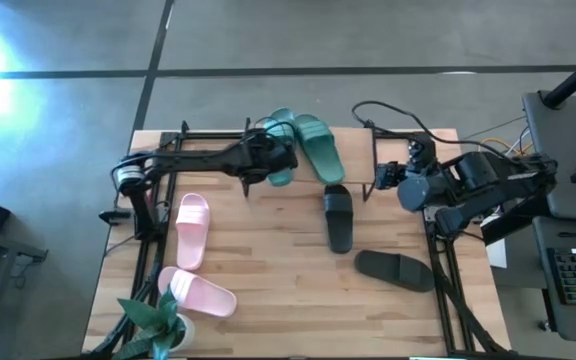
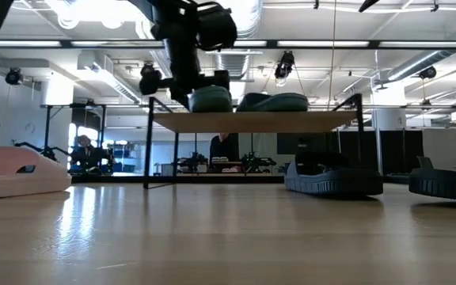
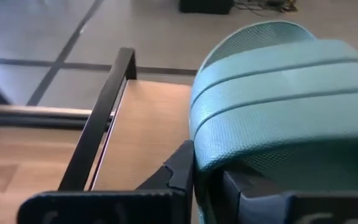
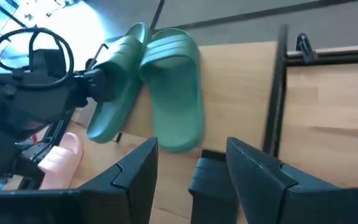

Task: Pick and place slides into the shelf
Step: Put the green slides on the shelf

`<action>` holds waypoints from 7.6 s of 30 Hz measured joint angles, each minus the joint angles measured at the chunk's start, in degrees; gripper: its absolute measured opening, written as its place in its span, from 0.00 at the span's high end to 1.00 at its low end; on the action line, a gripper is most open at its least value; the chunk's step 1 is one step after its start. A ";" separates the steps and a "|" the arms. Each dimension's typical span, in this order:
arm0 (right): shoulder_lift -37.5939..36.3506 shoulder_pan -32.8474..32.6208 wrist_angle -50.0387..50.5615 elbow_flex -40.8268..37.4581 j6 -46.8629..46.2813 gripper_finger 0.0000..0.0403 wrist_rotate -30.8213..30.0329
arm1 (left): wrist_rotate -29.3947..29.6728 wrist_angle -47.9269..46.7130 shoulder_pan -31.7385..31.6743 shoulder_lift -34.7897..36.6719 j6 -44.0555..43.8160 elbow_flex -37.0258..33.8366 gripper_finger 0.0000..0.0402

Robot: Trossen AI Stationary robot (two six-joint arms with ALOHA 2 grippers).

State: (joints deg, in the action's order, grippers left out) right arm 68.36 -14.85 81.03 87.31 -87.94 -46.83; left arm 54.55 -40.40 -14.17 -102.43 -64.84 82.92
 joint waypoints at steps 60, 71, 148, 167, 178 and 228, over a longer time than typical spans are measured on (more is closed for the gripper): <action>22.21 41.13 -22.08 -0.36 58.02 0.98 44.13 | -23.06 6.03 -4.95 6.64 40.82 0.15 0.91; 18.38 38.01 -25.86 0.65 53.42 0.98 50.09 | -28.40 17.36 -5.24 3.08 32.11 -0.12 0.92; 29.80 45.50 -42.20 -6.21 50.35 0.98 58.53 | -31.51 45.19 -1.09 10.16 45.10 -17.49 0.92; 29.51 46.55 -40.85 -2.94 53.48 0.98 55.13 | -42.40 29.99 1.22 24.80 56.45 -22.24 0.92; 29.49 46.53 -39.58 -3.94 54.38 0.98 53.83 | -45.67 27.19 9.29 23.99 56.82 -22.41 0.92; 23.71 46.48 -40.02 -4.20 55.21 0.92 49.00 | -40.59 37.34 10.11 3.97 69.76 -9.68 0.92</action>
State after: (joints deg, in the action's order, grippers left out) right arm 92.07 31.64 41.01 83.11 -32.73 2.17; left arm 13.96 -3.06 -4.07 -98.45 4.91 73.24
